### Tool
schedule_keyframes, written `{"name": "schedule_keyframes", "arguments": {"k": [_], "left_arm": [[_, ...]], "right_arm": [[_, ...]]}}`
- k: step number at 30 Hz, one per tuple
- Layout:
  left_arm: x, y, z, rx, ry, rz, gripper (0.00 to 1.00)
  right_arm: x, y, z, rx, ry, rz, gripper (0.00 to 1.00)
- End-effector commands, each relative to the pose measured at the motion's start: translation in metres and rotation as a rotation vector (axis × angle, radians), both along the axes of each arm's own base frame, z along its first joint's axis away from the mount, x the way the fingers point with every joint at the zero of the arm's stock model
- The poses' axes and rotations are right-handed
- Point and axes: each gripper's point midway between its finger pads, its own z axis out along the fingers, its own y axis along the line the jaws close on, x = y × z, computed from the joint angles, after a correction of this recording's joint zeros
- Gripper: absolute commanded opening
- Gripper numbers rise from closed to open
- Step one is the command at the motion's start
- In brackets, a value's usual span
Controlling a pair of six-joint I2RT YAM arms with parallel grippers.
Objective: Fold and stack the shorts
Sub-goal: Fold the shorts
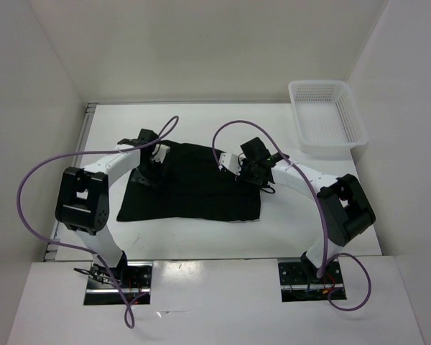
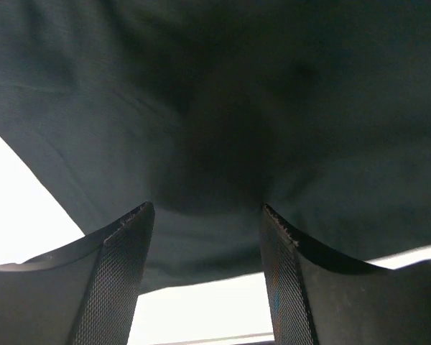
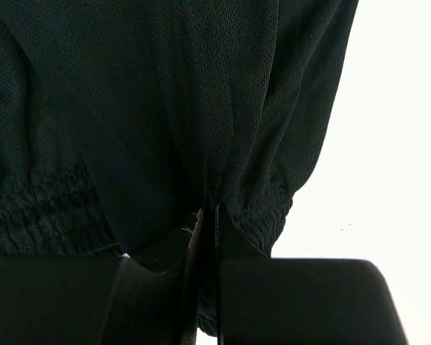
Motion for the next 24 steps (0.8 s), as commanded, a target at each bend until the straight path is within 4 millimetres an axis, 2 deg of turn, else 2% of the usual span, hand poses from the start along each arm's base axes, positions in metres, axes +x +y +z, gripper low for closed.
{"name": "schedule_keyframes", "arguments": {"k": [1,3,7,9,10,11,12,13,14,15,16,24], "left_arm": [[0.017,0.021,-0.015,0.057,-0.020,0.052,0.67],[0.021,0.026,-0.015,0.068,-0.023,0.065,0.67],[0.016,0.021,-0.025,0.046,0.029,0.057,0.60],[0.017,0.021,-0.030,0.049,0.045,0.057,0.45],[0.016,0.021,-0.033,0.051,0.054,0.057,0.37],[0.017,0.021,-0.030,0.051,0.055,0.057,0.29],[0.013,0.018,-0.033,0.034,0.078,0.052,0.15],[0.015,0.016,-0.030,0.023,0.078,0.050,0.09],[0.019,0.015,-0.028,0.021,0.067,0.050,0.05],[0.016,0.013,-0.028,0.011,0.078,0.048,0.01],[0.019,0.011,-0.025,0.000,0.070,0.046,0.00],[0.040,0.019,0.009,0.038,-0.055,0.061,0.00]], "right_arm": [[0.004,-0.004,0.005,-0.018,-0.014,-0.004,0.00],[0.004,-0.004,0.005,-0.018,-0.014,-0.004,0.00],[0.000,-0.006,0.000,-0.028,0.002,-0.004,0.00],[-0.003,-0.006,-0.001,-0.021,0.017,-0.007,0.00],[-0.003,-0.006,-0.004,-0.026,0.024,-0.006,0.03],[-0.003,-0.006,-0.004,-0.026,0.025,-0.006,0.10],[-0.003,-0.008,-0.004,-0.031,0.021,-0.023,0.22],[-0.001,-0.007,-0.003,-0.027,0.014,-0.023,0.36],[-0.003,-0.010,-0.006,-0.035,0.019,-0.042,0.58],[0.000,-0.009,-0.005,-0.029,0.008,-0.042,0.64],[0.000,-0.010,-0.005,-0.030,0.007,-0.057,0.66],[-0.007,-0.028,-0.008,0.009,0.108,-0.072,0.66]]}}
